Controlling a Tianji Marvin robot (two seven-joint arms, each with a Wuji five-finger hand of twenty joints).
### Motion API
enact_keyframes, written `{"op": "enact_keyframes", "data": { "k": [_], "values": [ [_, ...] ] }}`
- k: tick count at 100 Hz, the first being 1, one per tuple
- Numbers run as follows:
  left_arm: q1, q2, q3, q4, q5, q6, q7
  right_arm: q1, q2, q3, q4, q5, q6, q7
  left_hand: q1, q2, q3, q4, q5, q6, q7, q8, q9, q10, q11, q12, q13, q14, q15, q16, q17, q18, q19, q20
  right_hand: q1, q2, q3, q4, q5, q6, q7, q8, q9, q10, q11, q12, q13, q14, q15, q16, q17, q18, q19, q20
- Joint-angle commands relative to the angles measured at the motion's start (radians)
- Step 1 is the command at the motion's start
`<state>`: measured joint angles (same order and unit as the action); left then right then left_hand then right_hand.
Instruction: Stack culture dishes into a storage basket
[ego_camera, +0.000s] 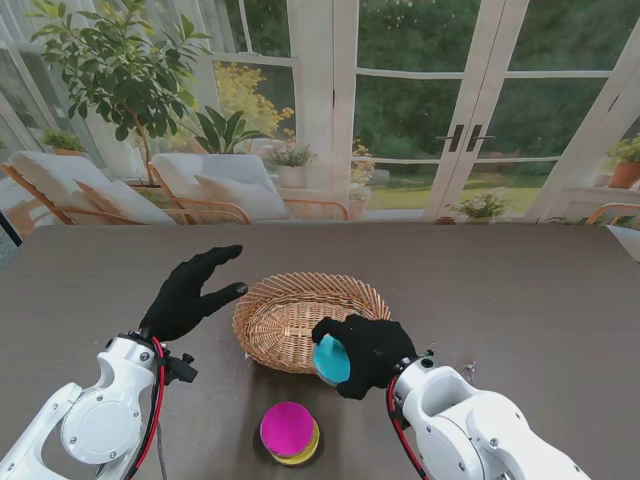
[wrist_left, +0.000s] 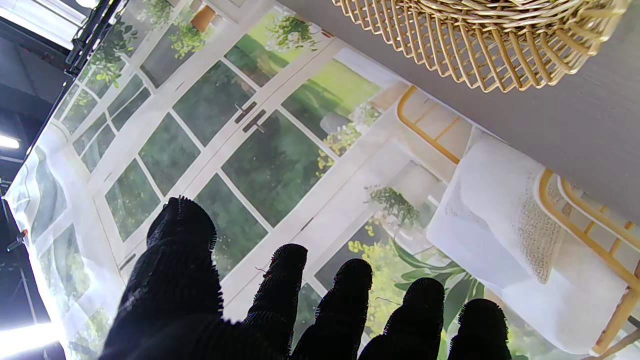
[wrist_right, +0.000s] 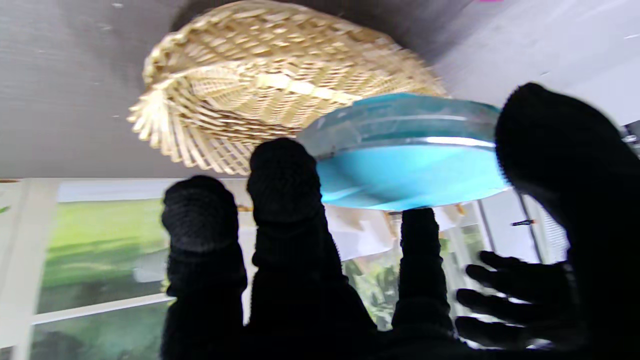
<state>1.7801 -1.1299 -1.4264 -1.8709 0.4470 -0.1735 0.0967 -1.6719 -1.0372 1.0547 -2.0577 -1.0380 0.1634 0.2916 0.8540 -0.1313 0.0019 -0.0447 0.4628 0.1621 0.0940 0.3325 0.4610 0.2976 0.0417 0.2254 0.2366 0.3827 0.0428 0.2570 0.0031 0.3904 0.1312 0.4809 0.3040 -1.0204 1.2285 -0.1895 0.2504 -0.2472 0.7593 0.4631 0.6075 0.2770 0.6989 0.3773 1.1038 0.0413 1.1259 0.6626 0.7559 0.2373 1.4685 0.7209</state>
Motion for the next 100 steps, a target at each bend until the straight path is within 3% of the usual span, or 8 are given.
{"op": "enact_keyframes", "data": {
  "k": [1, 38, 100],
  "values": [
    [0.005, -0.003, -0.003, -0.007, 0.0, 0.003, -0.014, -0.031, 0.001, -0.032, -0.025, -0.002, -0.025, 0.007, 0.022, 0.053, -0.015, 0.037, -0.008, -0.006, -0.01, -0.005, -0.019, -0.003, -0.003, 0.008, -0.014, 0.006, 0.0, 0.008, -0.029, -0.007, -0.016, 0.008, 0.086, 0.071, 0.08, 0.075, 0.029, -0.017, 0.037, -0.001, 0.053, -0.065, 0.084, 0.068, 0.025, -0.015, 0.006, 0.007, 0.137, -0.011, 0.056, -0.022],
    [0.013, -0.005, -0.01, -0.011, 0.003, 0.009, -0.008, -0.03, 0.008, -0.14, 0.03, -0.066, -0.107, -0.079, 0.025, 0.053, -0.015, 0.037, -0.008, -0.006, -0.01, -0.005, -0.019, -0.002, -0.003, 0.008, -0.014, 0.006, 0.001, 0.008, -0.03, -0.007, -0.016, 0.009, 0.066, 0.06, 0.071, 0.068, 0.037, -0.024, 0.03, -0.003, 0.047, -0.07, 0.082, 0.07, 0.023, -0.019, 0.004, 0.005, 0.136, -0.017, 0.056, -0.025],
    [0.021, -0.005, -0.015, -0.017, 0.004, 0.021, -0.006, 0.106, 0.004, -0.317, 0.181, -0.093, -0.06, -0.174, 0.024, 0.054, -0.016, 0.037, -0.007, -0.01, -0.009, -0.005, -0.021, -0.004, -0.003, 0.007, -0.015, 0.005, 0.0, 0.008, -0.03, -0.008, -0.015, 0.009, 0.016, 0.076, 0.025, 0.05, 0.039, -0.031, 0.029, -0.001, 0.022, -0.073, 0.084, 0.074, 0.002, -0.017, 0.0, 0.004, 0.104, -0.006, 0.03, -0.028]
  ]
}}
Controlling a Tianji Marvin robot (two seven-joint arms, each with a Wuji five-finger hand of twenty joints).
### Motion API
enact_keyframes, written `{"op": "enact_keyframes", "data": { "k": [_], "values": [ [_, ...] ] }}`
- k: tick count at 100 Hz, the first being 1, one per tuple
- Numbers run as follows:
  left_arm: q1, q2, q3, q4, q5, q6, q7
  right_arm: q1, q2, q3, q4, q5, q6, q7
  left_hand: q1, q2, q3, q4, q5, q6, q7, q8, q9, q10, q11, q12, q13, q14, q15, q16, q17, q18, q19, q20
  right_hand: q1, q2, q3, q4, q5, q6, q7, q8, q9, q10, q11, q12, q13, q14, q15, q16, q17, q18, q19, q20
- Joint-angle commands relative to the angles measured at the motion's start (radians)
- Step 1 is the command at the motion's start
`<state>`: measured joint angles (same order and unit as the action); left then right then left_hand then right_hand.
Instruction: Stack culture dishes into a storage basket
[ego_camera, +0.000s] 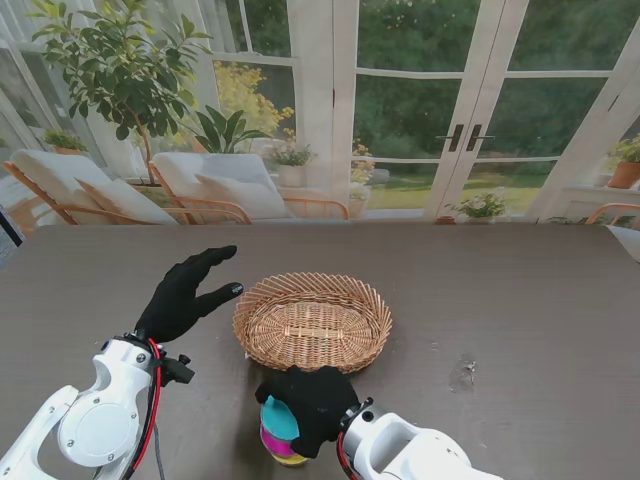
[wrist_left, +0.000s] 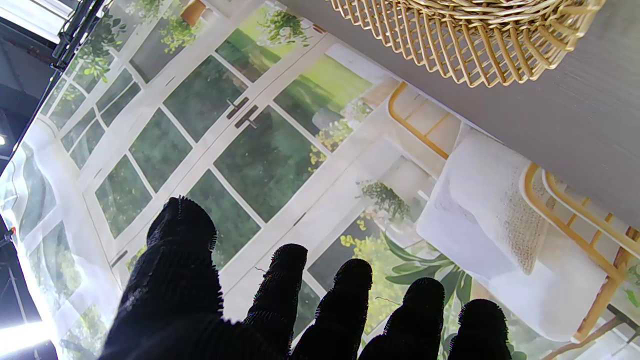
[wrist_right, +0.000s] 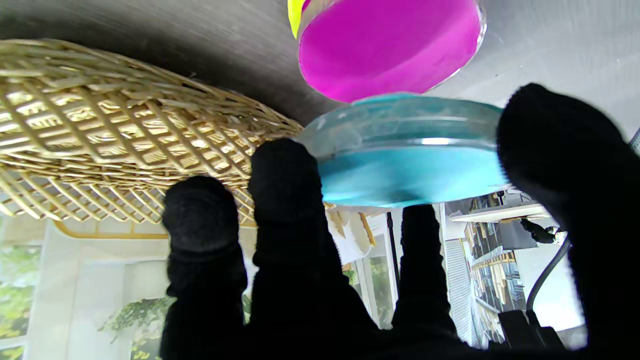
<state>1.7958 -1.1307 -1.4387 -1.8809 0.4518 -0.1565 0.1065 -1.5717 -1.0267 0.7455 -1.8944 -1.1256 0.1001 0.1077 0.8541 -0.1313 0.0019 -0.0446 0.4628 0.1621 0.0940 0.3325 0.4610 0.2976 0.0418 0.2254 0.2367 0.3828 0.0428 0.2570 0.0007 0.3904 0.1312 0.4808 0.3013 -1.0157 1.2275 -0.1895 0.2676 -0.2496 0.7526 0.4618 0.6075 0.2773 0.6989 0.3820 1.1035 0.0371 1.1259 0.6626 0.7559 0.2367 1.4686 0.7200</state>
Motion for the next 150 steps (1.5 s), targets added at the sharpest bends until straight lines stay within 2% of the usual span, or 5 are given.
{"op": "enact_keyframes", "data": {
  "k": [1, 99, 150],
  "values": [
    [0.005, -0.005, -0.003, -0.007, -0.001, 0.004, -0.016, 0.007, -0.006, -0.01, 0.019, -0.005, 0.004, 0.009, 0.025, 0.054, -0.015, 0.037, -0.006, -0.01, -0.009, -0.005, -0.021, -0.003, -0.003, 0.007, -0.015, 0.005, 0.0, 0.008, -0.027, -0.008, -0.015, 0.009, 0.018, 0.071, 0.025, 0.05, 0.021, -0.028, 0.035, 0.001, 0.021, -0.073, 0.084, 0.069, 0.002, -0.012, 0.0, 0.004, 0.103, -0.005, 0.029, -0.027],
    [0.005, -0.005, -0.005, -0.004, -0.006, 0.014, -0.016, 0.061, -0.007, -0.093, 0.115, -0.04, 0.021, -0.08, 0.029, 0.055, -0.015, 0.037, -0.001, -0.012, -0.007, -0.005, -0.021, -0.001, -0.003, 0.008, -0.013, 0.009, 0.001, 0.009, -0.028, -0.006, -0.016, 0.009, -0.003, 0.077, 0.023, 0.048, 0.013, -0.027, 0.043, 0.004, 0.006, -0.085, 0.093, 0.071, -0.023, -0.002, -0.031, -0.006, 0.073, 0.009, 0.001, -0.021],
    [0.005, -0.006, -0.007, 0.0, -0.01, 0.014, -0.017, 0.054, -0.005, -0.1, 0.105, -0.056, 0.034, -0.074, 0.028, 0.055, -0.016, 0.037, 0.0, -0.014, -0.007, -0.004, -0.022, -0.004, -0.003, 0.008, -0.012, 0.007, 0.001, 0.009, -0.028, -0.008, -0.016, 0.008, -0.015, 0.084, 0.014, 0.045, 0.013, -0.02, 0.044, -0.001, -0.012, -0.088, 0.094, 0.072, -0.046, 0.007, -0.047, -0.008, 0.045, 0.015, -0.019, -0.017]
  ]
}}
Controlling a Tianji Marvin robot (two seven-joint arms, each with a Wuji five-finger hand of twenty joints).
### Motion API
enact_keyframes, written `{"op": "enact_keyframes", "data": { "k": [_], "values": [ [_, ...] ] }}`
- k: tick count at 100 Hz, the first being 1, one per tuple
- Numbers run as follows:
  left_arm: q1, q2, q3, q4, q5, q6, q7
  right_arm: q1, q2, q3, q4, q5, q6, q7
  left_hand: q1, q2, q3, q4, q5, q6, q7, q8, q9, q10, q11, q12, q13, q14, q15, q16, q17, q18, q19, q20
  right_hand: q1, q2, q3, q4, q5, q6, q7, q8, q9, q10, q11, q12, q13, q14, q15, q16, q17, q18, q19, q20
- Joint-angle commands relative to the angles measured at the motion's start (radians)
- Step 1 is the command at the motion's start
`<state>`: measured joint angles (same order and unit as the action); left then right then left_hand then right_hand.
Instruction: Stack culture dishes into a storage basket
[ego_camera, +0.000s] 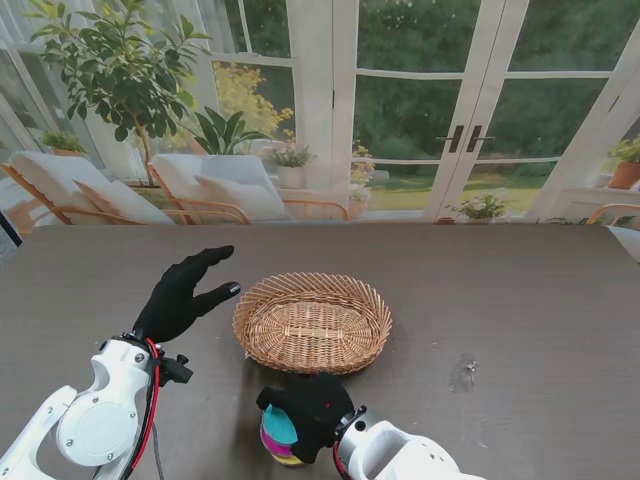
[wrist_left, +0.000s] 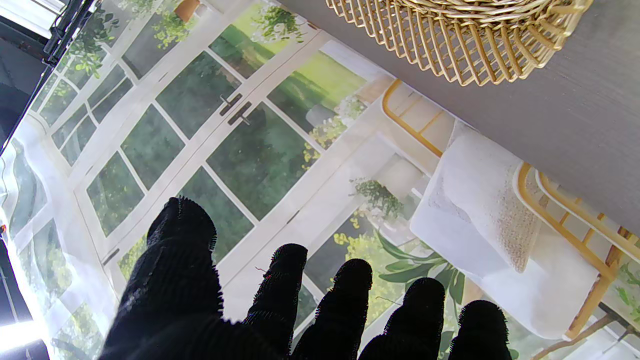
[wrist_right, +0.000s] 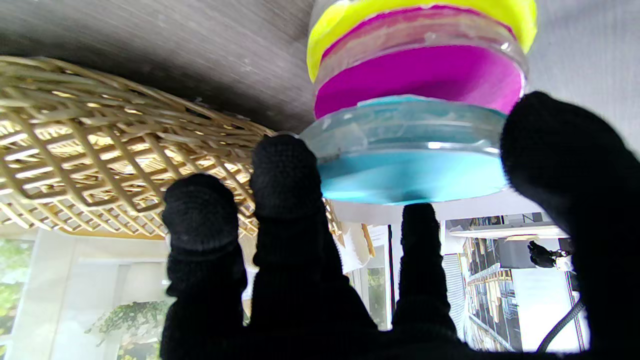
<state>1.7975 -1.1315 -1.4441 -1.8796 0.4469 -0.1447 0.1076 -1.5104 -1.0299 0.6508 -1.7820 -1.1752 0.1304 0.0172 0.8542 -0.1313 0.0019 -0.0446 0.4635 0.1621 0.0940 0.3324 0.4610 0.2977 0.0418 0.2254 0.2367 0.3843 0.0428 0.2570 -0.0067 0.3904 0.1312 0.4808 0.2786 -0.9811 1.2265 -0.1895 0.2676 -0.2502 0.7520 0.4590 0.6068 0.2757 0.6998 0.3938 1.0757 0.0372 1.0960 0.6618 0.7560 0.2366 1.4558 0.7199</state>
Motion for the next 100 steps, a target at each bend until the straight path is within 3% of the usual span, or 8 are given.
{"op": "enact_keyframes", "data": {
  "k": [1, 44, 75, 100],
  "values": [
    [0.004, -0.005, -0.002, -0.002, -0.005, 0.002, -0.018, -0.007, -0.002, -0.005, -0.008, -0.007, 0.004, 0.017, 0.028, 0.055, -0.016, 0.037, 0.0, -0.013, -0.007, -0.004, -0.022, -0.004, -0.003, 0.008, -0.012, 0.005, 0.001, 0.009, -0.02, -0.008, -0.016, 0.008, 0.009, 0.05, 0.016, 0.045, 0.015, -0.019, 0.045, 0.002, -0.011, -0.086, 0.093, 0.06, -0.019, 0.008, -0.017, -0.007, 0.043, 0.015, -0.007, -0.017],
    [0.004, -0.005, -0.002, -0.001, -0.008, 0.003, -0.018, -0.012, 0.001, -0.011, -0.017, -0.011, 0.011, 0.036, 0.03, 0.055, -0.015, 0.037, 0.001, -0.013, -0.006, -0.004, -0.022, -0.002, -0.003, 0.008, -0.01, 0.005, 0.002, 0.01, -0.02, -0.007, -0.016, 0.008, 0.006, 0.06, 0.012, 0.046, 0.003, -0.014, 0.044, -0.005, -0.022, -0.085, 0.096, 0.063, -0.031, 0.012, -0.022, -0.007, 0.029, 0.017, -0.013, -0.013],
    [0.003, -0.005, -0.003, 0.0, -0.011, 0.004, -0.021, 0.004, 0.001, -0.036, 0.004, -0.008, 0.017, 0.025, 0.031, 0.055, -0.015, 0.037, 0.004, -0.012, -0.005, -0.004, -0.023, 0.0, -0.003, 0.008, -0.008, 0.008, 0.002, 0.01, -0.021, -0.007, -0.016, 0.008, -0.003, 0.07, 0.004, 0.044, -0.015, -0.006, 0.049, -0.005, -0.039, -0.089, 0.099, 0.063, -0.046, 0.014, -0.022, -0.008, 0.022, -0.016, 0.009, -0.008],
    [0.003, -0.005, -0.004, 0.001, -0.012, 0.003, -0.023, 0.004, 0.002, -0.037, 0.005, -0.014, 0.022, 0.024, 0.032, 0.055, -0.016, 0.037, 0.003, -0.011, -0.006, -0.004, -0.023, -0.001, -0.003, 0.008, -0.004, 0.01, 0.004, 0.012, -0.021, -0.006, -0.016, 0.008, -0.013, 0.089, -0.015, 0.042, -0.054, 0.003, 0.043, -0.007, -0.096, -0.121, 0.099, 0.066, -0.129, 0.031, -0.03, -0.007, -0.067, -0.024, 0.003, -0.005]
  ]
}}
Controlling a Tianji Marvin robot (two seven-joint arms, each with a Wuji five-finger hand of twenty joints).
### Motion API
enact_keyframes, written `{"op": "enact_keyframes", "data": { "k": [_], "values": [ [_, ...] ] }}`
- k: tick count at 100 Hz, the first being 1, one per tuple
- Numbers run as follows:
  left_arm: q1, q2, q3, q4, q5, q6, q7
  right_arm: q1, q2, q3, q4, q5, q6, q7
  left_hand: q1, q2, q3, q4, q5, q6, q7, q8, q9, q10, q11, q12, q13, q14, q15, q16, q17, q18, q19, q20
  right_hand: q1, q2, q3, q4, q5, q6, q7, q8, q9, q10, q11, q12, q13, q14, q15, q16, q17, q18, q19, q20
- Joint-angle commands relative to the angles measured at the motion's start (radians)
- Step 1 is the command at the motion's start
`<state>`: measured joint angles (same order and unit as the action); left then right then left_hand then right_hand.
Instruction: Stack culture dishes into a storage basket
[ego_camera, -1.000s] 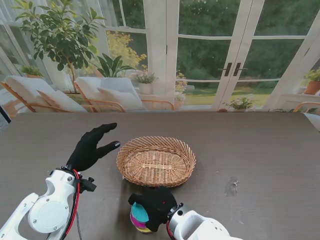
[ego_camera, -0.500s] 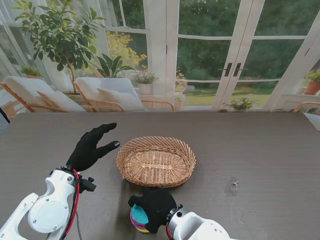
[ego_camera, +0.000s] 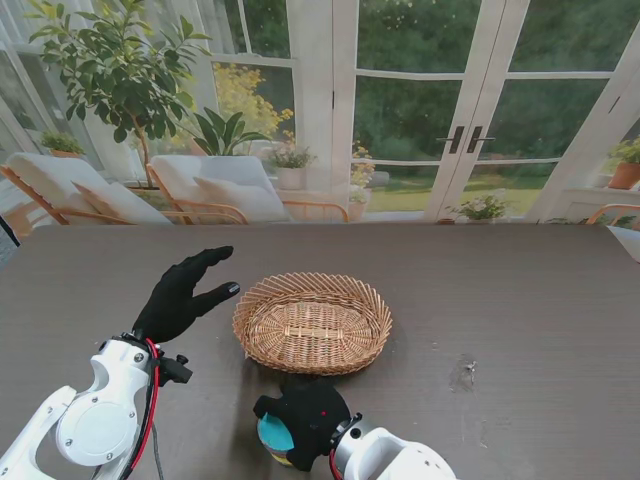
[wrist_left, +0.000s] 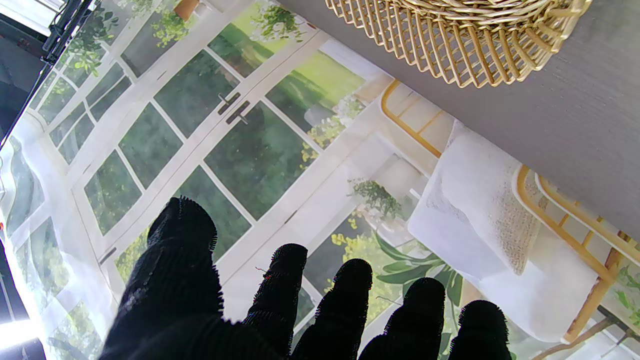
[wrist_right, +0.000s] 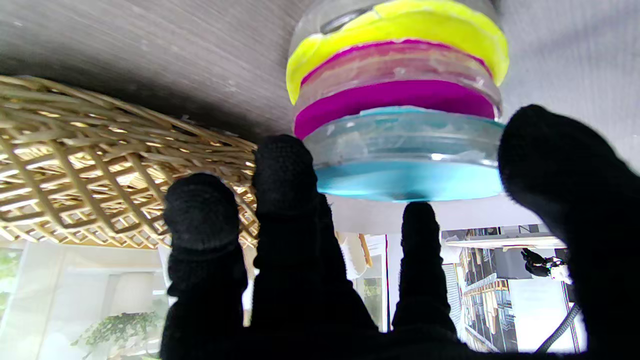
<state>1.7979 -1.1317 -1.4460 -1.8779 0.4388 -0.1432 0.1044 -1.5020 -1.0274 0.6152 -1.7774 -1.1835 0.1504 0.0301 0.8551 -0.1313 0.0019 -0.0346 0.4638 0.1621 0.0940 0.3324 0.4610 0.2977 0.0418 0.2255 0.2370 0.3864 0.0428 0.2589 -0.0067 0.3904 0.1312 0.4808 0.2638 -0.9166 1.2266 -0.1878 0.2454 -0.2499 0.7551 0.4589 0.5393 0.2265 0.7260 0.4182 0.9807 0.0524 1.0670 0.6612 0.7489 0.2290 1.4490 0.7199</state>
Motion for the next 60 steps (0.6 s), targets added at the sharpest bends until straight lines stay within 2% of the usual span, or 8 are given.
{"op": "enact_keyframes", "data": {
  "k": [1, 22, 60],
  "values": [
    [0.003, -0.004, -0.002, 0.0, -0.004, 0.001, -0.02, -0.005, 0.0, -0.002, 0.001, -0.006, 0.002, 0.011, 0.031, 0.055, -0.015, 0.027, 0.003, -0.011, -0.006, -0.004, -0.023, -0.001, -0.004, 0.008, -0.004, 0.009, 0.004, 0.01, -0.021, -0.006, -0.016, 0.008, 0.001, 0.026, -0.015, 0.04, -0.033, 0.003, 0.04, -0.007, -0.032, -0.073, 0.073, 0.042, -0.039, 0.018, -0.004, -0.007, -0.065, -0.017, 0.009, -0.005],
    [0.003, -0.004, -0.003, 0.001, -0.005, 0.0, -0.023, -0.004, -0.001, -0.003, 0.005, -0.011, 0.007, 0.006, 0.03, 0.056, -0.016, 0.027, 0.007, -0.012, -0.004, -0.003, -0.022, -0.002, -0.003, 0.008, -0.001, 0.009, 0.005, 0.012, -0.02, -0.006, -0.016, 0.008, 0.002, 0.028, -0.018, 0.04, -0.044, 0.004, 0.031, -0.01, -0.059, -0.085, 0.07, 0.044, -0.094, 0.047, -0.051, -0.023, -0.133, 0.001, -0.023, -0.006],
    [0.0, -0.003, -0.002, 0.005, -0.006, 0.001, -0.028, -0.021, 0.001, 0.015, 0.002, -0.023, 0.001, -0.005, 0.031, 0.055, -0.016, 0.027, 0.005, -0.012, -0.005, -0.003, -0.024, -0.002, -0.004, 0.008, 0.0, 0.008, 0.005, 0.014, -0.02, -0.006, -0.016, 0.008, -0.007, 0.004, -0.015, 0.035, -0.047, 0.005, 0.026, -0.012, -0.089, -0.092, 0.066, 0.044, -0.127, 0.074, -0.082, -0.032, -0.163, 0.007, -0.041, -0.001]
  ]
}}
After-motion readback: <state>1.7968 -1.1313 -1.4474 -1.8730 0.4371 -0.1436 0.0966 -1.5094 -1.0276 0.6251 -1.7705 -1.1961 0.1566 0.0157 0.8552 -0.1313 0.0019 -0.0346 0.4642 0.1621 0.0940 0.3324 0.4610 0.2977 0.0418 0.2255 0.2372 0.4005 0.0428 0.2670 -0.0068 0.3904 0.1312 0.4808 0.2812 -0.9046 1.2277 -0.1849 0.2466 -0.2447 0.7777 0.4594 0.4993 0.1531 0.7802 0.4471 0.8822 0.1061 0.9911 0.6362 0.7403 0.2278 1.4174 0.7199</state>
